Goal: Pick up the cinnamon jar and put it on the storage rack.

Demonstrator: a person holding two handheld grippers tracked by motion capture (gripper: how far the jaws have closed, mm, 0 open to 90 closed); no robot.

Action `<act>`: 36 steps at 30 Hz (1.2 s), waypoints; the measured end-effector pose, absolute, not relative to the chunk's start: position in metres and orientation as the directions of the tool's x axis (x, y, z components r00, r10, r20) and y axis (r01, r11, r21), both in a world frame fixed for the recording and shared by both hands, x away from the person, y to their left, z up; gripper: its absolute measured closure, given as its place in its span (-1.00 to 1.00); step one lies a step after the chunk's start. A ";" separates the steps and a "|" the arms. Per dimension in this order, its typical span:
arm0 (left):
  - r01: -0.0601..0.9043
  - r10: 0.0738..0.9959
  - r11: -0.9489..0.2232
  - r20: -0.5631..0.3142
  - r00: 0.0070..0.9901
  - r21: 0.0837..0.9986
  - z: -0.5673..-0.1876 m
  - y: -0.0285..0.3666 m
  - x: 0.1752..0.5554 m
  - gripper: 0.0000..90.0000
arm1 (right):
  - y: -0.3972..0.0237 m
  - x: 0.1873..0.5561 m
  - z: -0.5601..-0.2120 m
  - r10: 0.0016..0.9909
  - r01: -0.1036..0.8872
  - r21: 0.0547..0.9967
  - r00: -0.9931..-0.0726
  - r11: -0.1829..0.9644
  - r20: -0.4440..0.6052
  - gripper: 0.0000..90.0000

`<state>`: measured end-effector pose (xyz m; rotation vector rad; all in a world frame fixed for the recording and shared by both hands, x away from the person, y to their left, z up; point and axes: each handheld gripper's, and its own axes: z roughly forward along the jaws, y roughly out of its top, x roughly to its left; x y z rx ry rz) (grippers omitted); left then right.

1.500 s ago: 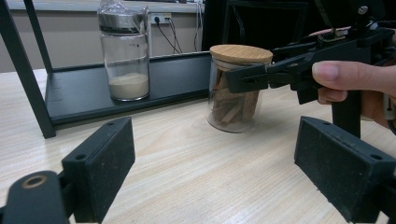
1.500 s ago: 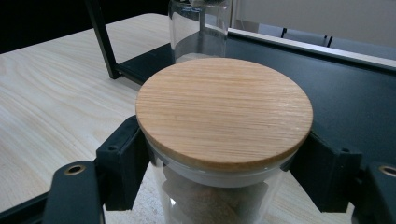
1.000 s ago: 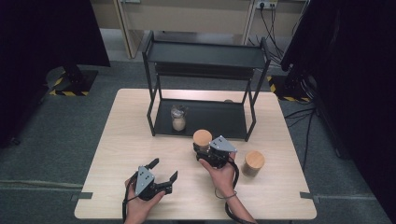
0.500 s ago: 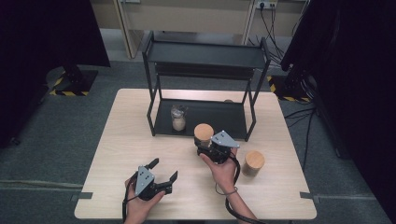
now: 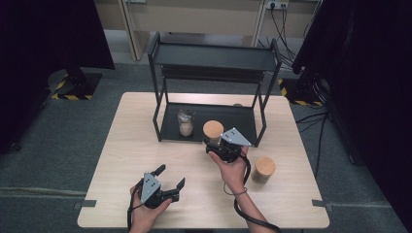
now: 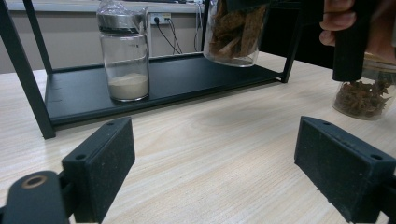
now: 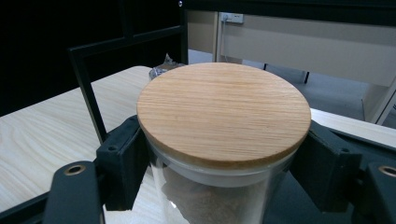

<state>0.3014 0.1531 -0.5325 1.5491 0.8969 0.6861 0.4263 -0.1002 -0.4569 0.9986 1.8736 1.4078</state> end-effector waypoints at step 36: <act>0.170 0.841 -0.047 -0.053 0.539 0.984 -0.532 0.153 0.301 -0.73 | -0.087 0.468 -0.451 0.863 0.268 0.950 -0.505 0.162 -0.005 -0.41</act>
